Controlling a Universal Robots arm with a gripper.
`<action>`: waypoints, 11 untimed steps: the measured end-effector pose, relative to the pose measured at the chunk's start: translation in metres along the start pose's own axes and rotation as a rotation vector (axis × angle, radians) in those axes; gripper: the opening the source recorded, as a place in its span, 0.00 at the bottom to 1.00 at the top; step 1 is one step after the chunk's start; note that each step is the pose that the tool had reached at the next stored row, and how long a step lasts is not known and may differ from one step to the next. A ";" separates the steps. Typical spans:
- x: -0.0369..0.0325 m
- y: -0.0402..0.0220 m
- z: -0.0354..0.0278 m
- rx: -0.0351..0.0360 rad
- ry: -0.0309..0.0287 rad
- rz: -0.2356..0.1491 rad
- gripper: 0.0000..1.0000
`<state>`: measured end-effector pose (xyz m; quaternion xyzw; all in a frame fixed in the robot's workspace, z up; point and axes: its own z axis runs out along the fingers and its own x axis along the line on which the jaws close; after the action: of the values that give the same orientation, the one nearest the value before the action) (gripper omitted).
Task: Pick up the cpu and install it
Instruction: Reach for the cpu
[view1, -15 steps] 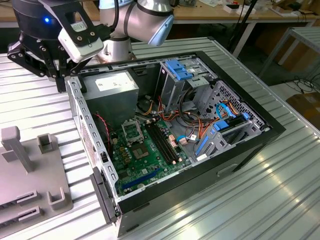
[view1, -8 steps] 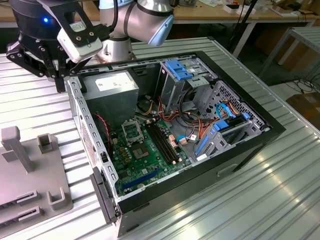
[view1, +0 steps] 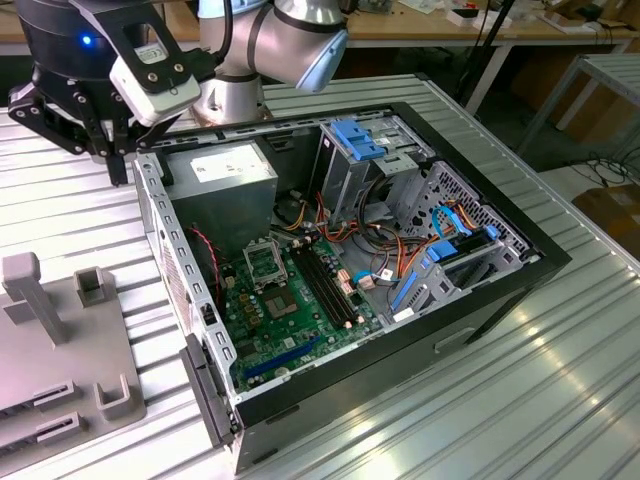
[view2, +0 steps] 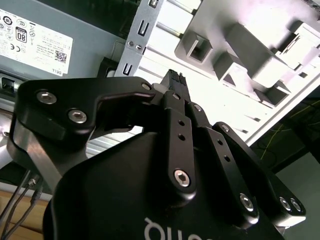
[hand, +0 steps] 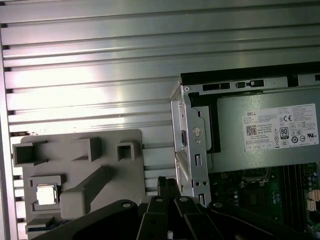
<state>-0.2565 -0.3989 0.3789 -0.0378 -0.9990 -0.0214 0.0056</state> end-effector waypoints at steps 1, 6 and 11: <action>0.0005 0.0000 0.0000 0.0000 0.0000 0.000 0.11; 0.0014 -0.0001 0.0000 0.0000 0.0001 0.000 0.11; 0.0015 -0.0001 0.0000 0.0000 0.0000 0.000 0.11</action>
<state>-0.2580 -0.3988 0.3789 -0.0378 -0.9990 -0.0214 0.0056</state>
